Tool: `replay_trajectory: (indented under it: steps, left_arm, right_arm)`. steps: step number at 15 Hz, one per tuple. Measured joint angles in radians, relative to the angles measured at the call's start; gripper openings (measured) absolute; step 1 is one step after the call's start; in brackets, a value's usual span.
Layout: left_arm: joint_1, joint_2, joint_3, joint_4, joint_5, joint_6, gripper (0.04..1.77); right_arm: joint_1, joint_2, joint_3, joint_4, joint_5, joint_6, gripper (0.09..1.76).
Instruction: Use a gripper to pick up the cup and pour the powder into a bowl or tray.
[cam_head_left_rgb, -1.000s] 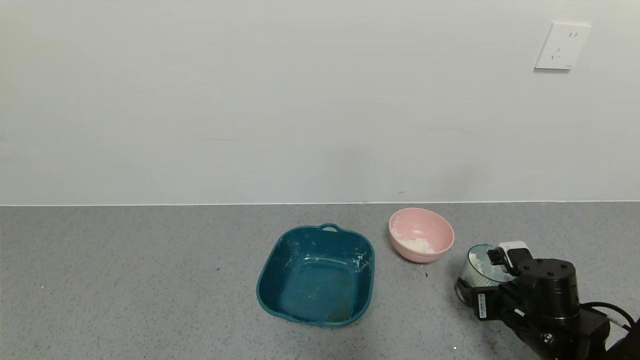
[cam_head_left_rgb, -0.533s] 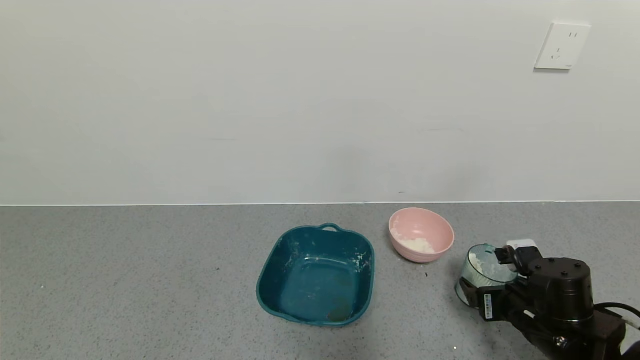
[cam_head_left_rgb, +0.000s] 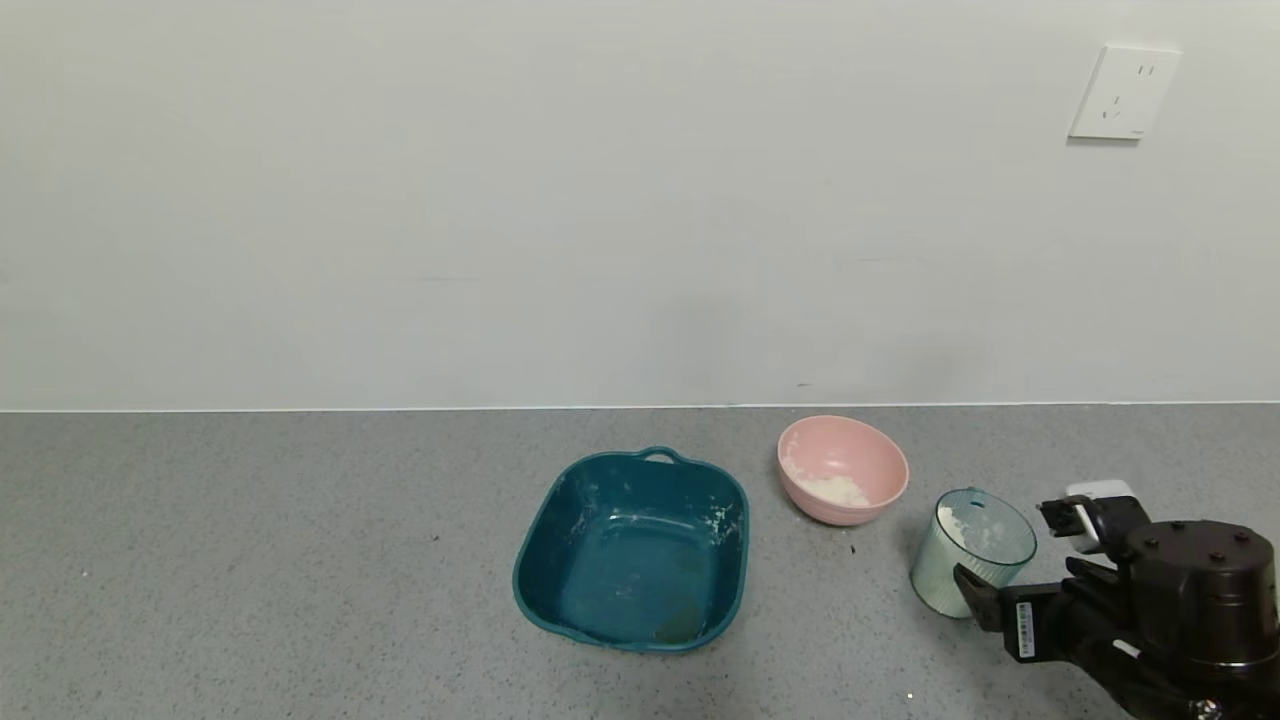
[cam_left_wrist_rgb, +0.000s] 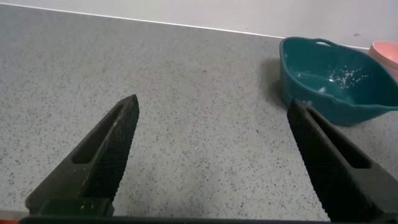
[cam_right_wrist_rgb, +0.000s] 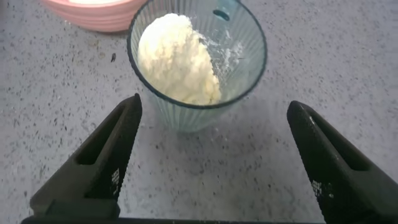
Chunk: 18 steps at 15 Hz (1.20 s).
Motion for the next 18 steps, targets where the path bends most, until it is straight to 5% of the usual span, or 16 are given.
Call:
replay_trajectory:
  steps: [13, 18]
  left_arm:
    - [0.0, 0.0, 0.0, 0.0, 0.0, 0.0, 1.72]
    - [0.0, 0.0, 0.0, 0.0, 0.0, 0.0, 1.72]
  right_arm:
    - [-0.004, -0.267, 0.157, 0.03, -0.009, 0.014, 1.7]
    - [-0.073, -0.428, 0.169, 0.179, 0.076, 0.014, 1.7]
